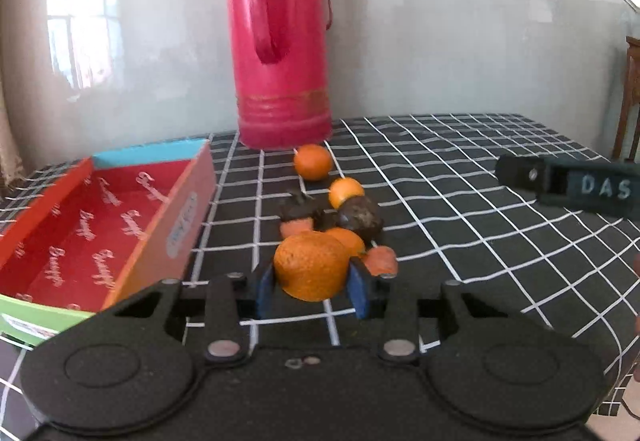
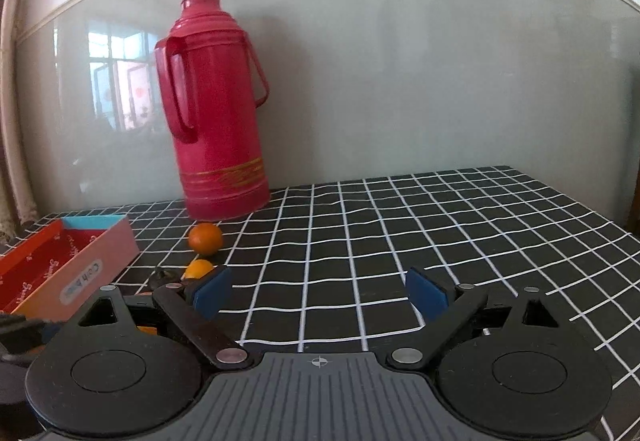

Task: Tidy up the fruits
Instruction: 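Carry the mandarin into the box and release it from the left tool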

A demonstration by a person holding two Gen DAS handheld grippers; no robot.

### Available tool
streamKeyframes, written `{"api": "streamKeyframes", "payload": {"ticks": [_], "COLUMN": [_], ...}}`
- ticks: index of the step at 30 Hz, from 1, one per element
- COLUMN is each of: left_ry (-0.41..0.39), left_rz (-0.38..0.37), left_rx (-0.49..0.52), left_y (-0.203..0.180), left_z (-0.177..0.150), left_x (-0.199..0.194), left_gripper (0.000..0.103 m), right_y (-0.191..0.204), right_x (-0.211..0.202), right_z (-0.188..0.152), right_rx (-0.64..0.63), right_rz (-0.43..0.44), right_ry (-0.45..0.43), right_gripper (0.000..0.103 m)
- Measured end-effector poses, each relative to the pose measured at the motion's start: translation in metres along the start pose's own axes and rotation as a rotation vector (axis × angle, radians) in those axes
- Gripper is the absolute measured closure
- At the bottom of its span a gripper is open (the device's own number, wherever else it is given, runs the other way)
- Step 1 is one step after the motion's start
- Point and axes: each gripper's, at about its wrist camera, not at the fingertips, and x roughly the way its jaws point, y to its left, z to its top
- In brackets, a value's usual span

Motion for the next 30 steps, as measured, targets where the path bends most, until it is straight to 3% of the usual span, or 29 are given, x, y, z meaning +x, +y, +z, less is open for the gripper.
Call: {"api": "streamKeyframes", "payload": {"ticks": [15,26,27,29,30], "left_ry": [-0.108,-0.087,-0.074,-0.080,-0.094], "left_rz": [0.104,0.183,0.181,0.191,0.197], "left_rx": [-0.107,-0.195,-0.201,-0.219,-0.217], "left_y": [0.067,0.118,0.120,0.123,0.123], "left_z": [0.006,0.005,0.004,0.003,0.002], "left_x": [-0.038,-0.033,-0.032,-0.032,-0.035], "left_gripper": [0.074,0.074,0.073,0.055,0.035], "right_y": [0.060,0.097,0.099,0.104,0.105], "right_x": [0.007,0.007,0.007,0.007,0.007], "right_z": [-0.006,-0.017,-0.018,-0.019,-0.020], "right_rx": [-0.075,-0.167,-0.173,-0.187,-0.194], "right_rz": [0.083,0.148,0.154,0.163,0.166], "right_ry": [0.010,0.013,0.015,0.016,0.016], "right_gripper": [0.010,0.010,0.010,0.010,0.010]}}
